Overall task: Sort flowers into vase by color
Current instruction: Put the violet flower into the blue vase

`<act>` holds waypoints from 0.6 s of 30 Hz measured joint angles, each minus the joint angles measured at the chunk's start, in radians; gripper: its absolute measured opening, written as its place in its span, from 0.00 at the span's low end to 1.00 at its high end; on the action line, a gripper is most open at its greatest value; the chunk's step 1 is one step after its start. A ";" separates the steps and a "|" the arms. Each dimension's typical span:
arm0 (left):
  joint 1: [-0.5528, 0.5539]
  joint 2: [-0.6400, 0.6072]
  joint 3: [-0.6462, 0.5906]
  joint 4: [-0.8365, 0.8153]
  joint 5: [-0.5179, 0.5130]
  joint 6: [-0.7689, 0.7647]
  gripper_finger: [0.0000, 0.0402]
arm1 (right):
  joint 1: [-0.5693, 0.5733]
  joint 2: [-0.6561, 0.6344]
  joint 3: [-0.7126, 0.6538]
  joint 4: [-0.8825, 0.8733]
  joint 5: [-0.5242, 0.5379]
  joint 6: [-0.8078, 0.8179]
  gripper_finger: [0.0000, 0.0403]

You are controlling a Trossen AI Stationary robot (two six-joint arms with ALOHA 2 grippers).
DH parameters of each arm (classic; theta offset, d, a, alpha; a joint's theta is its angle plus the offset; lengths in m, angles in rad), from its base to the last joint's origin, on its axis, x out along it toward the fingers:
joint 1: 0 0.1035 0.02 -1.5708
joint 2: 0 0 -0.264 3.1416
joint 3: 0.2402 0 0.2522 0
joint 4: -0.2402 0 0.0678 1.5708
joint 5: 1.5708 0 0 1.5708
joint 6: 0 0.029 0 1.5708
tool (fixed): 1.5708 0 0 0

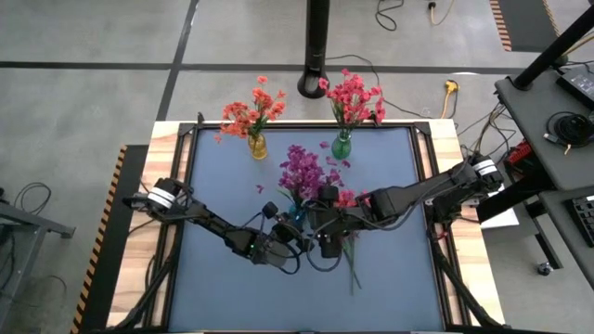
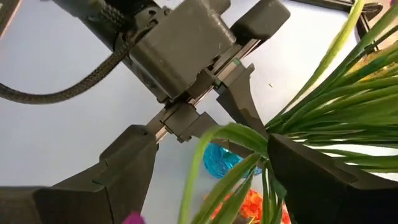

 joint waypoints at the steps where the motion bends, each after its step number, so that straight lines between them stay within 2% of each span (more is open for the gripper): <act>1: 0.000 0.000 0.000 -0.001 0.000 -0.002 0.09 | 0.000 -0.001 0.002 -0.002 -0.001 0.001 0.75; 18: 0.000 0.000 -0.006 -0.027 0.003 -0.028 0.09 | 0.002 -0.004 0.173 -0.115 0.003 0.040 0.75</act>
